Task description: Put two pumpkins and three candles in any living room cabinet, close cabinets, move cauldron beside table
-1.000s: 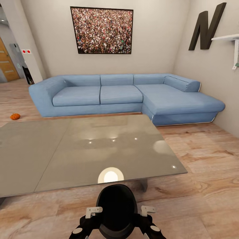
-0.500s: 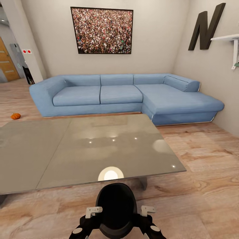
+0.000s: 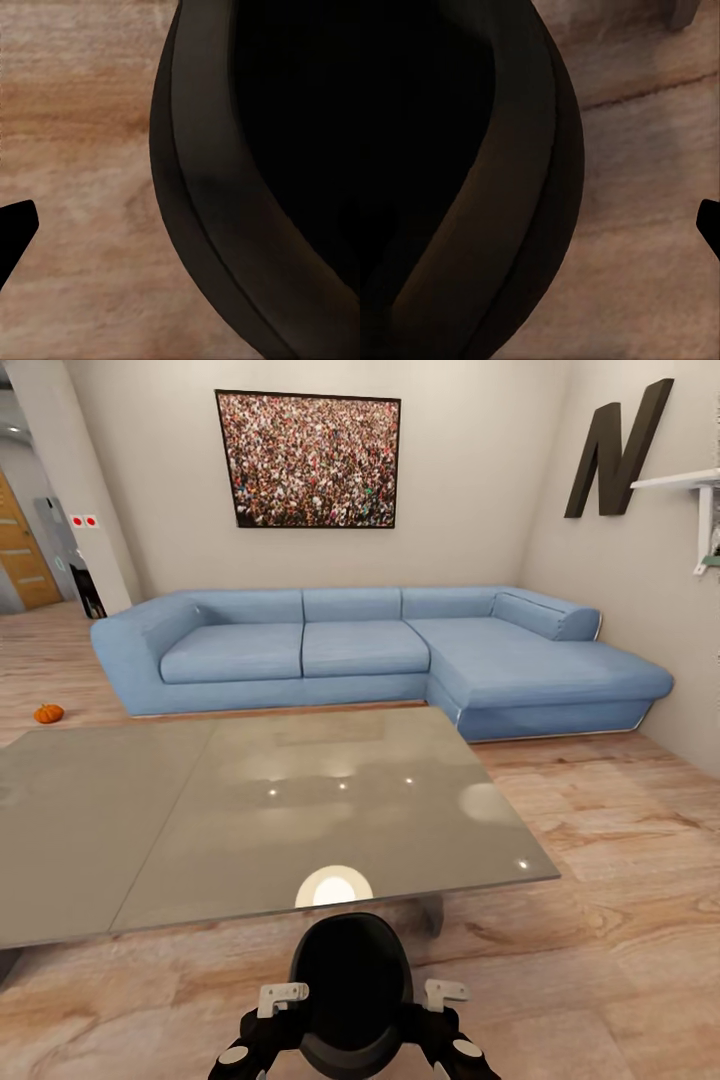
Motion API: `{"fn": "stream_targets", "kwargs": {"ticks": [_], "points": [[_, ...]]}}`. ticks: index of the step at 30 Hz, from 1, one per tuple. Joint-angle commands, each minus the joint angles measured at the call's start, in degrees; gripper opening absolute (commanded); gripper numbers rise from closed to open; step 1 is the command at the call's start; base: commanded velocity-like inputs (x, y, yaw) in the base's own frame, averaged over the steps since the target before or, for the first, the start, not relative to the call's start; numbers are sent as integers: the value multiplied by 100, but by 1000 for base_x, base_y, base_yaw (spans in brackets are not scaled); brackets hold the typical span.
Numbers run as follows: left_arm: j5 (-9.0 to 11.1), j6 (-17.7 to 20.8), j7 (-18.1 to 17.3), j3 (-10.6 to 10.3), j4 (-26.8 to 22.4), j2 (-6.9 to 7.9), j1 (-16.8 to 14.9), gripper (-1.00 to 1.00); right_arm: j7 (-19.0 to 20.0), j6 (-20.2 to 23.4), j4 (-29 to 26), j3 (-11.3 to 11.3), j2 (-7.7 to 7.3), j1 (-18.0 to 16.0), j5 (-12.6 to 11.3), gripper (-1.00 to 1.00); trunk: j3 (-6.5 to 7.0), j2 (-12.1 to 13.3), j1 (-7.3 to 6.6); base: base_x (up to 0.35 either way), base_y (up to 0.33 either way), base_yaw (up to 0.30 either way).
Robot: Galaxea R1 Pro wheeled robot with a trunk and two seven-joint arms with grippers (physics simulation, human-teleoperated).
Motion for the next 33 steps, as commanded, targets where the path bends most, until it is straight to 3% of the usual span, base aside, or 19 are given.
{"fn": "stream_targets", "kwargs": {"ticks": [1, 6, 33], "points": [[53, -1, 40, -36, 2, 6, -1, 100, -48, -6, -6, 48, -5, -3, -59, 100, 18, 0, -3, 0, 0, 0], [53, -1, 38, -36, 2, 6, -1, 100, -48, -3, -4, 48, -5, -1, -62, 100, 129, 7, -16, 0, 0, 0], [53, -7, 37, -36, 2, 6, -1, 100, -48, -3, -4, 48, -5, -1, -67, 100, 129, 7, -16, -31, 0, 0]]}}
